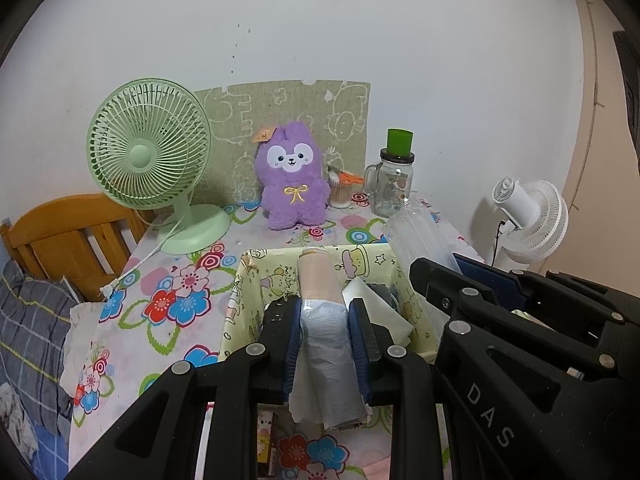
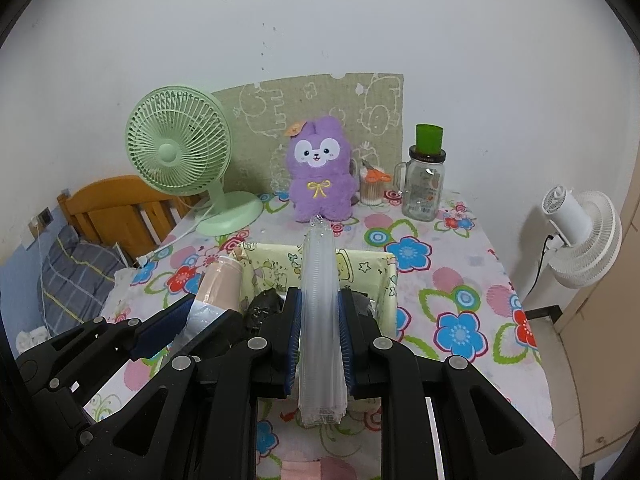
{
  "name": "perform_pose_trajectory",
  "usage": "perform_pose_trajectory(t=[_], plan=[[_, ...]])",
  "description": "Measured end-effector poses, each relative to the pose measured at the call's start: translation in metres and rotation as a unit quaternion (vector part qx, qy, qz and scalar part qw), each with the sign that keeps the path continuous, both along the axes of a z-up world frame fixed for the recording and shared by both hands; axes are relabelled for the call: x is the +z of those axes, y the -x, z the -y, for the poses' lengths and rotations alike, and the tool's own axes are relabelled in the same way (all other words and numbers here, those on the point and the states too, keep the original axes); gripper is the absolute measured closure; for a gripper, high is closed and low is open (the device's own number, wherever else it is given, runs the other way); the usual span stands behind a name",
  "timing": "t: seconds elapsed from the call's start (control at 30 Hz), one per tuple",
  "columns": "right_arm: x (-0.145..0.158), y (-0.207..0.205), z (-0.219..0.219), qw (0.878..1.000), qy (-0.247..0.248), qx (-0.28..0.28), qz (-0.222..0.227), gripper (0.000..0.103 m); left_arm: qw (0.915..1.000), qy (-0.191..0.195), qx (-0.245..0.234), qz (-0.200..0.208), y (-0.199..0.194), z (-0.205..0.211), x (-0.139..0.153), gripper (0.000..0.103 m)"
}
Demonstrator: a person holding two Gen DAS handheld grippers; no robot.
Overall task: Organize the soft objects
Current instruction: 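Lift the beige roll with the left gripper while the right carries the clear tubes over the box, then lower the beige roll and clear tubes into the box and open both grippers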
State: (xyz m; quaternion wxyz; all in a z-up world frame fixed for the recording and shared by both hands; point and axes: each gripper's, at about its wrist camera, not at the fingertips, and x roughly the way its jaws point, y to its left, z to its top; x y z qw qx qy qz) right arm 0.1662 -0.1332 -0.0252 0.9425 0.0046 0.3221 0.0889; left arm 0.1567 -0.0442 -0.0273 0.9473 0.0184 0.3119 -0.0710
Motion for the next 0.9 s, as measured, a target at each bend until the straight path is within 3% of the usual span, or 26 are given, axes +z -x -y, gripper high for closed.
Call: perform_pose_trajectory(t=[0.9], plan=[[-0.032, -0.062, -0.009, 0.999, 0.003, -0.006, -0.042, 0.082, 0.9989, 0.009, 0.003, -0.045, -0.062, -0.010, -0.033, 0.080]])
